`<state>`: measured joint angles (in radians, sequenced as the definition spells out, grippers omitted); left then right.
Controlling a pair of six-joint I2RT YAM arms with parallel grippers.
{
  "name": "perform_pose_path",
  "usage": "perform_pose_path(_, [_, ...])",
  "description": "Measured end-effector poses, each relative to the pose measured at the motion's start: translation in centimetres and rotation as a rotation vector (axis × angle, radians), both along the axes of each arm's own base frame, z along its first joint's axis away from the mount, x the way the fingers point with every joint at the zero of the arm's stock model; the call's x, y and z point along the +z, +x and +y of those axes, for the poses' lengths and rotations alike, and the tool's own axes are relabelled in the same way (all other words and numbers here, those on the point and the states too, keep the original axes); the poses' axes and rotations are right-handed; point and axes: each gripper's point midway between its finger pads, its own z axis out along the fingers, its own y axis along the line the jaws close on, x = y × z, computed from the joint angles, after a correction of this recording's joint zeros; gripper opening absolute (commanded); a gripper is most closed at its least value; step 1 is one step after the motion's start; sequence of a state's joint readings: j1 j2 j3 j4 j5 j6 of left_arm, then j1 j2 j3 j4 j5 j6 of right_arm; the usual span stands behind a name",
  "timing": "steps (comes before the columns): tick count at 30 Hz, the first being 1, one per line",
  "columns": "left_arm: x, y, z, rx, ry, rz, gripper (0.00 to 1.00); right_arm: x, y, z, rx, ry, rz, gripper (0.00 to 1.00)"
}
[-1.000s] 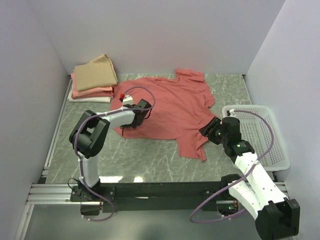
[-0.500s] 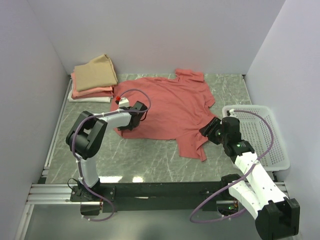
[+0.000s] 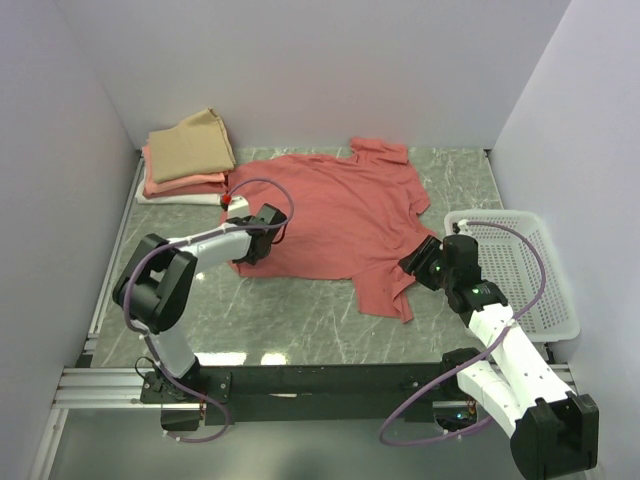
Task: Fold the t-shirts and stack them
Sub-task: Flatten the tshirt out
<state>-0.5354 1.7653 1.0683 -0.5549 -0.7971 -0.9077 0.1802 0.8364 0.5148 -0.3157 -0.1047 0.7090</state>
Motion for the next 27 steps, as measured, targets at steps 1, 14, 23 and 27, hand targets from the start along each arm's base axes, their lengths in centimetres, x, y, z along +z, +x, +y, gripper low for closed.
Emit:
perform_pose_path(1, [0.1,-0.2,0.2,0.002,-0.002,-0.004,0.23,0.0,0.0,0.0,-0.002,-0.002,0.0,0.56])
perform_pose_path(14, [-0.2,-3.7,3.4,0.059,-0.085,-0.042,0.01,-1.4,-0.8,-1.6,-0.05,-0.078,0.057,0.59])
perform_pose_path(23, [1.4,-3.6,4.8,0.104,-0.225,-0.132,0.01,-2.8,-1.7,-2.6,-0.085,-0.12,0.126,0.56])
perform_pose_path(27, [1.5,-3.2,5.4,0.12,-0.267,-0.15,0.01,-4.5,-2.0,-2.5,-0.094,-0.107,0.172,0.55])
